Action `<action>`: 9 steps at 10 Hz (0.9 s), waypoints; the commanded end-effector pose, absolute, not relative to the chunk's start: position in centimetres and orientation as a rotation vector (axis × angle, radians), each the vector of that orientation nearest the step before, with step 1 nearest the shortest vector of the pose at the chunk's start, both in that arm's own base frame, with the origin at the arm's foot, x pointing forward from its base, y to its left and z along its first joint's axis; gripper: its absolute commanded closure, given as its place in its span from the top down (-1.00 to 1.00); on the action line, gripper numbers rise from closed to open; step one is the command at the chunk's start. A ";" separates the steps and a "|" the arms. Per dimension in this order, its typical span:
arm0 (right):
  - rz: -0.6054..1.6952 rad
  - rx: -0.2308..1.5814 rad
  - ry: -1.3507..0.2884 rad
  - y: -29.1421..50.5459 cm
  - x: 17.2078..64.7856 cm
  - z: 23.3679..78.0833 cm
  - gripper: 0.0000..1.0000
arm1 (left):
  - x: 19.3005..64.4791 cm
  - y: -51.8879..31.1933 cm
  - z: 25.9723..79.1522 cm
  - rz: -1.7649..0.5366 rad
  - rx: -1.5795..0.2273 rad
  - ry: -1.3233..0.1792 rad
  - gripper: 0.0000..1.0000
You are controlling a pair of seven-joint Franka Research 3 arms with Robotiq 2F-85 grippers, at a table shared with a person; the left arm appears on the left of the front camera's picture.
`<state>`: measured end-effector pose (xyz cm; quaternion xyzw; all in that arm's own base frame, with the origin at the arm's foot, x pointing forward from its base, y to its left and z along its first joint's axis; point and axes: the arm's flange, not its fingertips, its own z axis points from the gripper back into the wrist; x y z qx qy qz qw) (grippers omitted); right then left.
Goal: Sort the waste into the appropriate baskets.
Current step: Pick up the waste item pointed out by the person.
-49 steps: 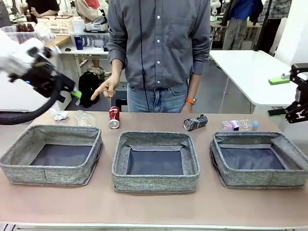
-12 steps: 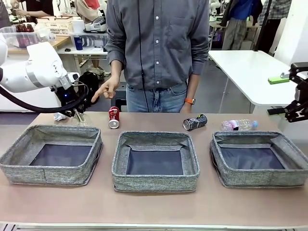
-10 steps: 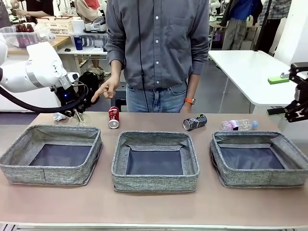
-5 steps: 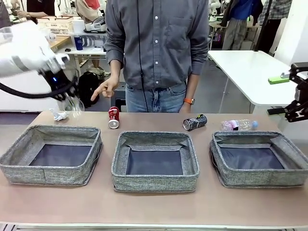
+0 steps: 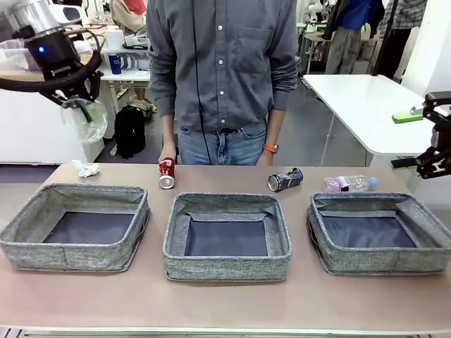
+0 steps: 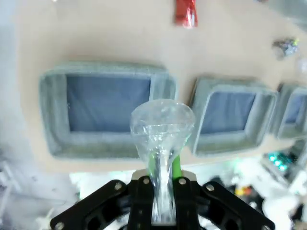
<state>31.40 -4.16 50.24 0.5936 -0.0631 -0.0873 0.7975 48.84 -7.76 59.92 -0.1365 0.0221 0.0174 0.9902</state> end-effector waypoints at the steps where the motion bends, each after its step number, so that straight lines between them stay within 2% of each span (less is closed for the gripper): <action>1: -0.189 1.276 -0.131 -4.1 31.5 50.5 1.00 | 41.0 -10.1 57.7 -0.052 -0.194 -0.053 -0.83; 2: -0.189 1.276 -0.131 -4.1 31.5 50.5 1.00 | 36.8 -11.1 57.5 -0.125 -0.265 -0.075 -0.83; 3: -0.189 1.276 -0.131 -4.1 31.5 50.5 1.00 | 35.7 -10.9 57.7 -0.142 -0.332 -0.133 -0.83; 4: -0.189 1.276 -0.131 -4.1 31.5 50.5 1.00 | 36.6 -9.6 57.5 -0.172 -0.342 -0.168 -0.83; 5: -0.189 1.276 -0.131 -4.1 31.5 50.5 1.00 | 37.8 -12.1 58.6 -0.094 -0.245 -0.039 -0.83; 9: -0.189 1.276 -0.131 -4.1 31.5 50.5 1.00 | 37.0 -11.8 57.9 -0.111 -0.269 -0.067 -0.82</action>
